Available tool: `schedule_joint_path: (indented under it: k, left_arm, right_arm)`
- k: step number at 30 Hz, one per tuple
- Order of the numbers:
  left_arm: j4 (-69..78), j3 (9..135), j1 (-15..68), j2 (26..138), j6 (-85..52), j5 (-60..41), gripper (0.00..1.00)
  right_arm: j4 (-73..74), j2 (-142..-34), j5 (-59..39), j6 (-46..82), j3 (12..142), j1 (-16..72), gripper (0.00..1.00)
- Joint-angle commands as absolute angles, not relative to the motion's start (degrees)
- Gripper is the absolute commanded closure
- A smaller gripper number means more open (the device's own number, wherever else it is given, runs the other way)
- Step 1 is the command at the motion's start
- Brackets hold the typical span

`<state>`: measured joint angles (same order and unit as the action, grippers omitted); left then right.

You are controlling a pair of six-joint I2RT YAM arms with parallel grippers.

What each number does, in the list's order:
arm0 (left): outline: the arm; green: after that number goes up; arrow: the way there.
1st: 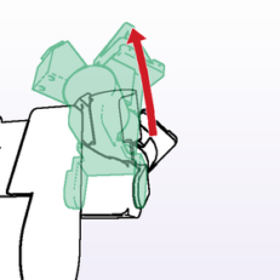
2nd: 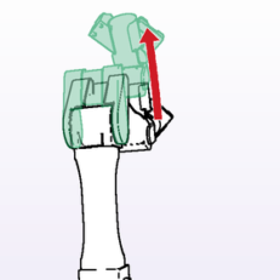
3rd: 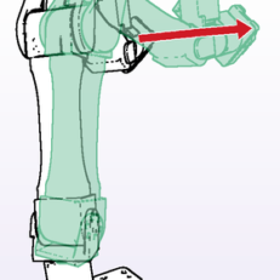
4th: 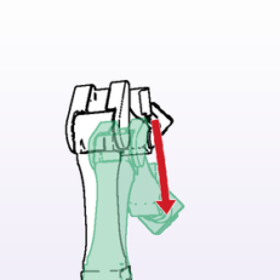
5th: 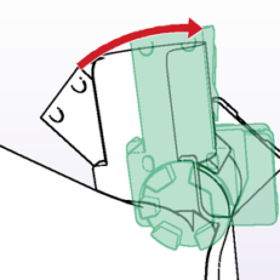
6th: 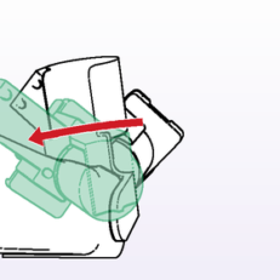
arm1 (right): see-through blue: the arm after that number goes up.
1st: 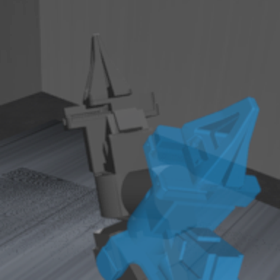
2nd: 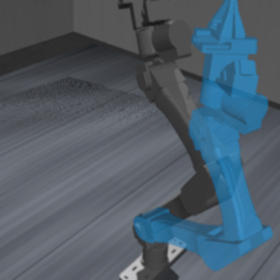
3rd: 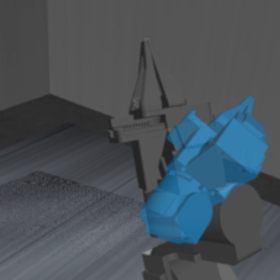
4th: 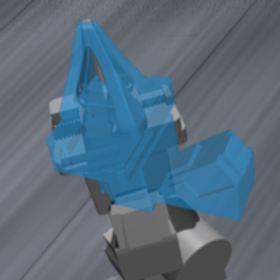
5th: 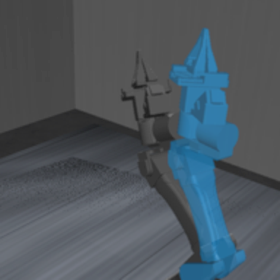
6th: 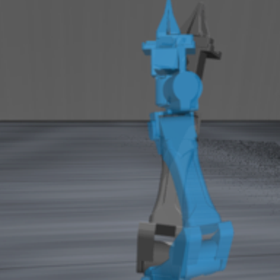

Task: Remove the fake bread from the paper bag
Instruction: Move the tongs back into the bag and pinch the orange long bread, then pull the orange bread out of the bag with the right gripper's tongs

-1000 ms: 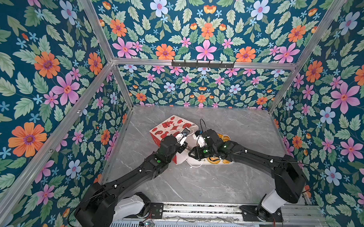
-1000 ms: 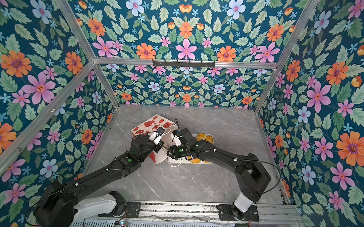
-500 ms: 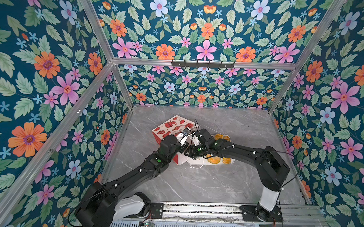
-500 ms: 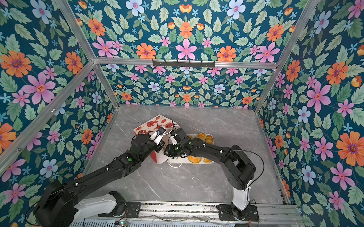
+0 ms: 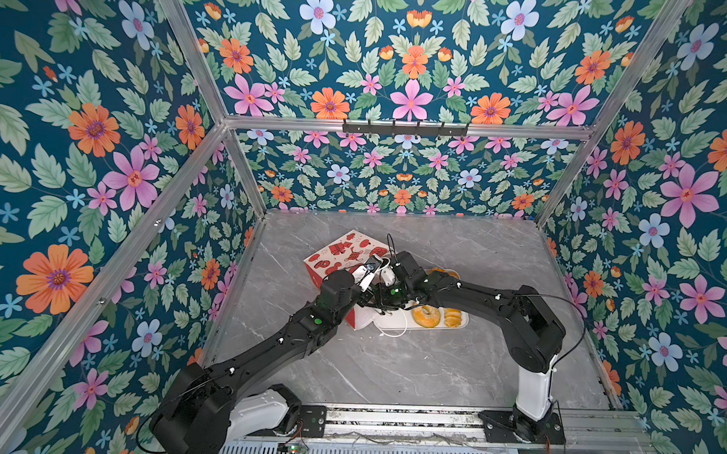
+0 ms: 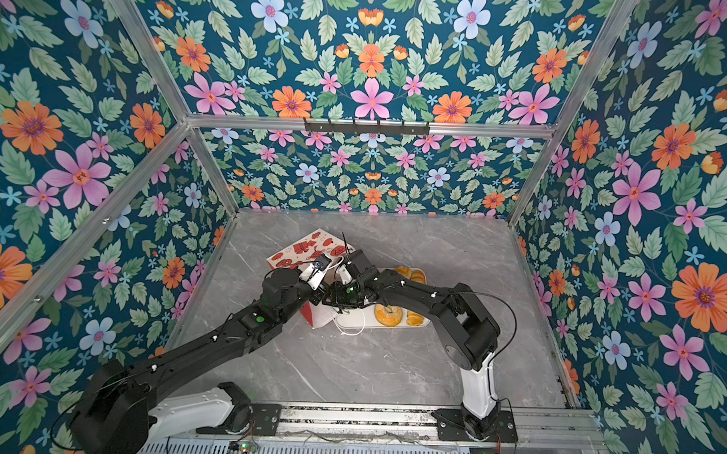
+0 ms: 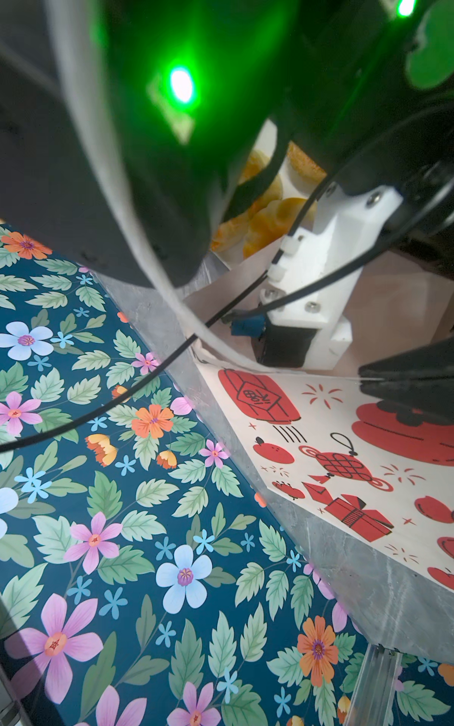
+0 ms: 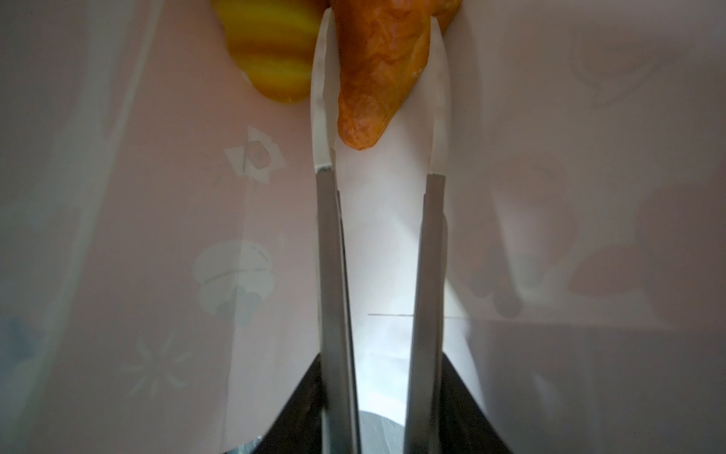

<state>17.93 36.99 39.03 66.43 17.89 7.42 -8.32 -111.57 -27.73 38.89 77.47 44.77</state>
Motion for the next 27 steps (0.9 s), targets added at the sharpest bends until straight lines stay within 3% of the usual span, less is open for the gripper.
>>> schedule_joint_path:
  k: [1, 12, 27]
  left_arm:
    - [19.6, 37.0, 39.1, 66.6, 17.0, 5.9, 1.00]
    - [19.4, 36.4, 39.2, 66.6, 16.7, 6.8, 1.00]
    - [21.2, 35.3, 39.2, 66.7, 16.6, 12.9, 1.00]
  right_arm:
    - [-7.3, -112.6, -29.3, 39.8, 78.7, 44.8, 0.62]
    - [-8.7, -113.9, -28.0, 39.6, 80.4, 44.8, 0.77]
    - [-11.0, -102.1, -24.3, 36.7, 71.6, 44.5, 0.84]
